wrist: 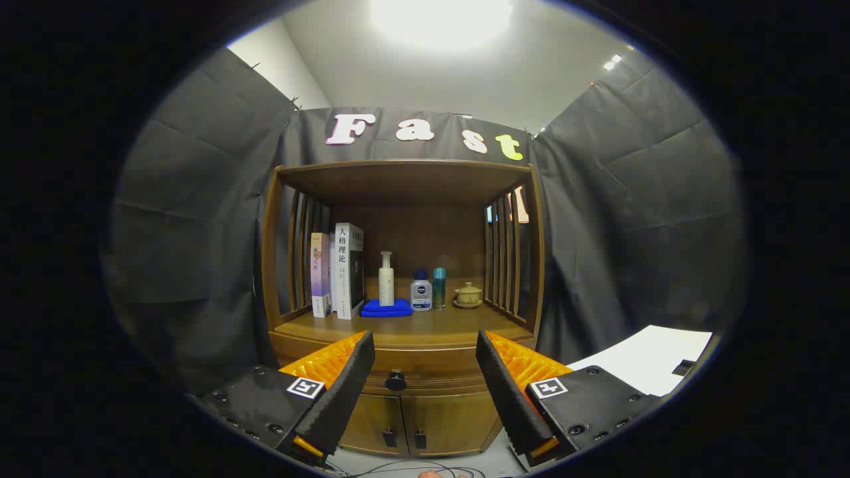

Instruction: Pull open the drawer, take out the items inside it, and place them on the countertop above the cabinet.

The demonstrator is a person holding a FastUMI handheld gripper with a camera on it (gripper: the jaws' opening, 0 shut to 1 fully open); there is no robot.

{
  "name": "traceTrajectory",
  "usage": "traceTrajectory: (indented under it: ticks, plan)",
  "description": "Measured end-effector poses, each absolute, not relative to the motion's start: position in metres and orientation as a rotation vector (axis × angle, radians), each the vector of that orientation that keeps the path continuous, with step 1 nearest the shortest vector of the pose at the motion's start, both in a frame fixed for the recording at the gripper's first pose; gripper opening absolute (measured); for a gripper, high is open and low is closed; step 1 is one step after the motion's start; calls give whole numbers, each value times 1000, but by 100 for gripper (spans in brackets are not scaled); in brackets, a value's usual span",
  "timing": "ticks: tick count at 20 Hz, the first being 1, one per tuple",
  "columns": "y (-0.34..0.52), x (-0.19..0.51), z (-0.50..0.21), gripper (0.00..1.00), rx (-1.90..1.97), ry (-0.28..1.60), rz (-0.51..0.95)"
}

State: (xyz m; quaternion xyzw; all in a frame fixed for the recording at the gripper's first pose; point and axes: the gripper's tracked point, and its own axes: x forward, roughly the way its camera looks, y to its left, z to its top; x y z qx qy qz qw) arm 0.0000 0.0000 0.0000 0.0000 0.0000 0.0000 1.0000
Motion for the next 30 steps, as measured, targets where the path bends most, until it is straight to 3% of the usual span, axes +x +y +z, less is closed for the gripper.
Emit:
traceTrajectory:
  ticks: [14, 30]
  plan:
    - [-6, -7, 8, 96, -38, -41, -20]
    - [5, 59, -100, 97, -46, 129, 20]
